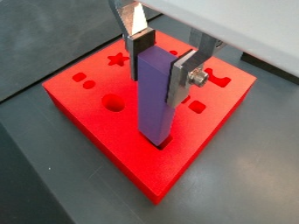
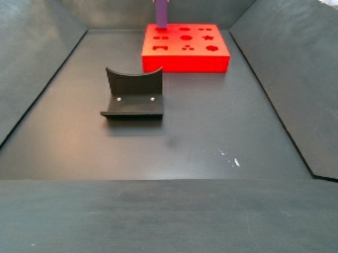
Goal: Insert the rectangle object.
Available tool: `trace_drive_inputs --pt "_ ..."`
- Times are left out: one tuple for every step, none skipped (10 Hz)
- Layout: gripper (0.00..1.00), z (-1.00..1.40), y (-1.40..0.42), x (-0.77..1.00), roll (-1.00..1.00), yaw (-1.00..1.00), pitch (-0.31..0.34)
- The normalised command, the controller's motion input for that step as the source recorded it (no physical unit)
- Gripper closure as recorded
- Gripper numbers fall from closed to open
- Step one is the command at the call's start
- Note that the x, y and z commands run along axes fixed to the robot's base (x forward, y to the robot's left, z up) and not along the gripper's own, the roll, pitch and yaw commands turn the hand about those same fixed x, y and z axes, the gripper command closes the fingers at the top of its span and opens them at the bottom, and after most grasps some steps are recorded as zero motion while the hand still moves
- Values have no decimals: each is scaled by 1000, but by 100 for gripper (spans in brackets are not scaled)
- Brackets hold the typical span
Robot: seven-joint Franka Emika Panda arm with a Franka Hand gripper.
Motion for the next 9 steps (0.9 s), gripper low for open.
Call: trace_drive_inputs --pt "100 -217 -31 86 113 103 0" --pt "100 -206 -43 97 101 109 0" --pt "100 -191 -43 94 106 106 -3" --pt "100 -200 -43 49 121 89 -3" --pt "100 -183 -69 26 141 77 -4" --pt "100 -160 -100 26 159 60 -4" --pt "100 -151 -123 74 147 66 -6" --pt "100 -149 -123 114 120 69 -13" --pt "100 -111 -111 97 64 43 -14"
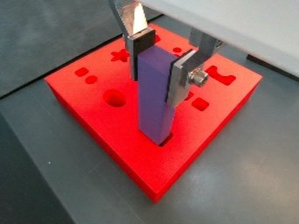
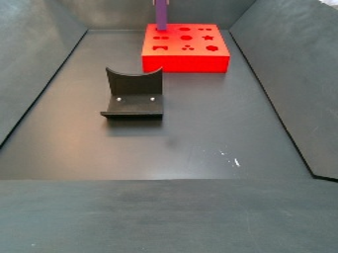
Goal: Insert the rectangle object.
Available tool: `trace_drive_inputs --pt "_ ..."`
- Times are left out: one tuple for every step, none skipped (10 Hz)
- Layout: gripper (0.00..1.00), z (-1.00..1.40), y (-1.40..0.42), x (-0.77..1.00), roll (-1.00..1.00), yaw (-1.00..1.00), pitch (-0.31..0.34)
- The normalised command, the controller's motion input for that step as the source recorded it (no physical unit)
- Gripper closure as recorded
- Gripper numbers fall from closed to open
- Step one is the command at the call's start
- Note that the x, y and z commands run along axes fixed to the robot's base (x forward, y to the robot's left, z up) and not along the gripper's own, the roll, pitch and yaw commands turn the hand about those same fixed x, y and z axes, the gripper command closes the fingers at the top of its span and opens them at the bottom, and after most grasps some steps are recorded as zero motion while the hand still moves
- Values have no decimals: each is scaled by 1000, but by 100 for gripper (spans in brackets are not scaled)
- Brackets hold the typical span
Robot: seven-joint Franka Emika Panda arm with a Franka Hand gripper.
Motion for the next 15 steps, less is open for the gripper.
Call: trace_drive_inputs --pt "100 -151 -89 100 83 49 -21" --pt "100 -186 -37 123 106 54 -26" --pt "100 -200 0 146 140 31 -20" --pt "100 -180 0 154 121 31 -13" --pt "100 -169 0 77 113 3 -9" --pt "100 -134 -37 0 90 0 -3" --pt "100 -243 -20 0 24 0 -19" --pt "100 -426 0 0 -17 0 -74" --pt "100 -543 0 0 -56 0 -116" --pt "100 -583 0 0 -29 0 -130" --pt "100 -591 0 0 -13 0 -140" --pt "100 -611 0 0 -9 0 -153" --pt "100 -577 0 0 0 0 -146" --pt "100 -94 -6 0 1 0 -11" --pt "100 0 0 0 0 0 0"
